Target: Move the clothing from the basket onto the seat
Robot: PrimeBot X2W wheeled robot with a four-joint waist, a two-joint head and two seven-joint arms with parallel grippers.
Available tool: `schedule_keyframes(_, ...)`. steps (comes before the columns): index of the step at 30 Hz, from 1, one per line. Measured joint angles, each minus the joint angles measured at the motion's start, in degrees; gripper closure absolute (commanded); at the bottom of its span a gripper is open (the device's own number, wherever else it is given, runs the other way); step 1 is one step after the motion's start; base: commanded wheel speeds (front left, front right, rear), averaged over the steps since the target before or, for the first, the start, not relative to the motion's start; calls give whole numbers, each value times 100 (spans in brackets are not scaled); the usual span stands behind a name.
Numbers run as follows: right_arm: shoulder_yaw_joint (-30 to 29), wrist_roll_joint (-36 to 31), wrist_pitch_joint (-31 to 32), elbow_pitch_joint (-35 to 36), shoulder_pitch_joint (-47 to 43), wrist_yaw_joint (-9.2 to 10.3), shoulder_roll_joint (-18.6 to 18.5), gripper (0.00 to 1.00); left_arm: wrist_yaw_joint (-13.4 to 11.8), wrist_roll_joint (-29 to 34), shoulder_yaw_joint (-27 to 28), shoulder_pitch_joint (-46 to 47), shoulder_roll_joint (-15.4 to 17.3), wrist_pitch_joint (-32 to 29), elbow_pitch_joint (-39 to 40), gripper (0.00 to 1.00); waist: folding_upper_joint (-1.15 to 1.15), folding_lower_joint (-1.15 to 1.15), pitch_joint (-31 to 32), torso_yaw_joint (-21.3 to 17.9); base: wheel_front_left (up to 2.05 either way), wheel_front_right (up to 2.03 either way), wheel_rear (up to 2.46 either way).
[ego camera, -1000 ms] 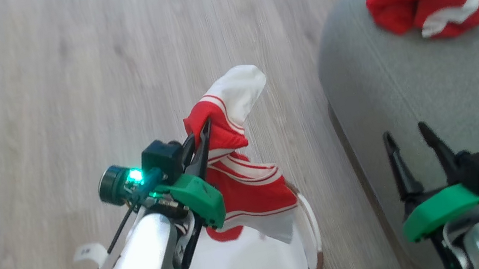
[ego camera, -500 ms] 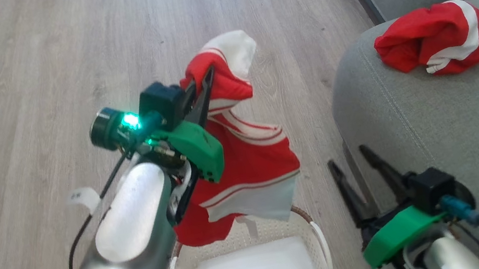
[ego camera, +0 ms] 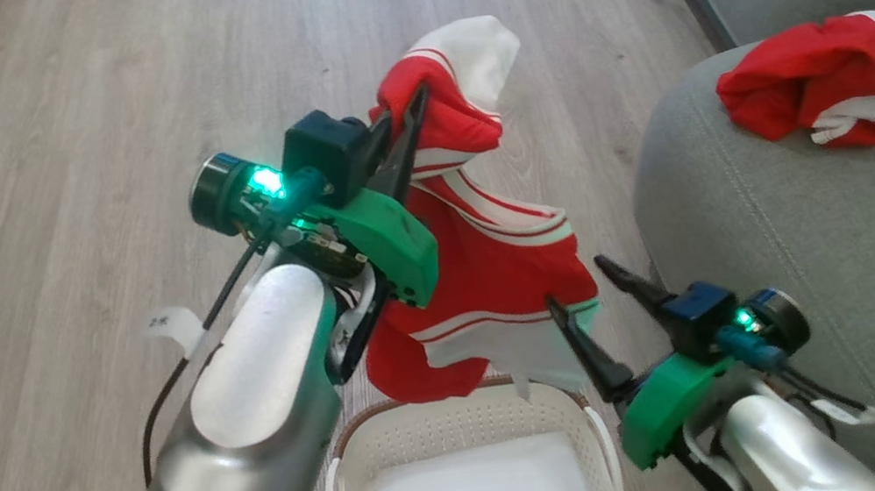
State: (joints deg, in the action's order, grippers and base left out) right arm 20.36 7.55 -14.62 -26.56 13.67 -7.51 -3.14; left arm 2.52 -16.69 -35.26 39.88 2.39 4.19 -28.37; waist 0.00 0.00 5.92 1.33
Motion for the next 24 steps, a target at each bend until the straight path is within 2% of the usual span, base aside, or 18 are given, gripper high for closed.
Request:
schedule_keyframes(7, 611, 213, 0, -822, 355, 0, -9, 0, -63, -259, -391, 3, -3, 2, 203, 100, 0, 0, 7, 187, 0, 0, 0)
schedule_keyframes(14, 1190, 687, 0, -1276, 948, 0, -20, 0, -212, -538, -822, 70, 0, 2, 501, 100, 0, 0, 1, 405, 0, 0, 0)
schedule_keyframes(15, 1252, 759, 0, -1308, 997, 0, -20, 7, -236, -572, -867, 94, 0, 2, 539, 100, 0, 0, 0, 437, 0, 0, 0)
schedule_keyframes(17, 1341, 851, 0, -1379, 1084, 0, -21, 53, -272, -622, -896, 99, -5, 2, 591, 100, 0, 0, -2, 493, 0, 0, 0)
schedule_keyframes(18, 1361, 886, 0, -1392, 1114, 0, -21, 65, -312, -634, -903, 99, -3, 2, 584, 100, 0, 0, -2, 515, 0, 0, 0)
schedule_keyframes(19, 1376, 914, 0, -1400, 1148, 0, -21, 86, -322, -635, -903, 98, -1, 2, 569, 100, 0, 0, -2, 531, 0, 0, 0)
schedule_keyframes(20, 1383, 929, 0, -1400, 1177, 0, -21, 100, -359, -635, -903, 97, -1, 2, 548, 100, 0, 0, 0, 539, 0, 0, 0)
schedule_keyframes(24, 1412, 967, 0, -1393, 1191, 0, -22, 100, -411, -669, -882, 86, 9, 55, 432, 100, 0, 0, 11, 524, 0, 0, 0)
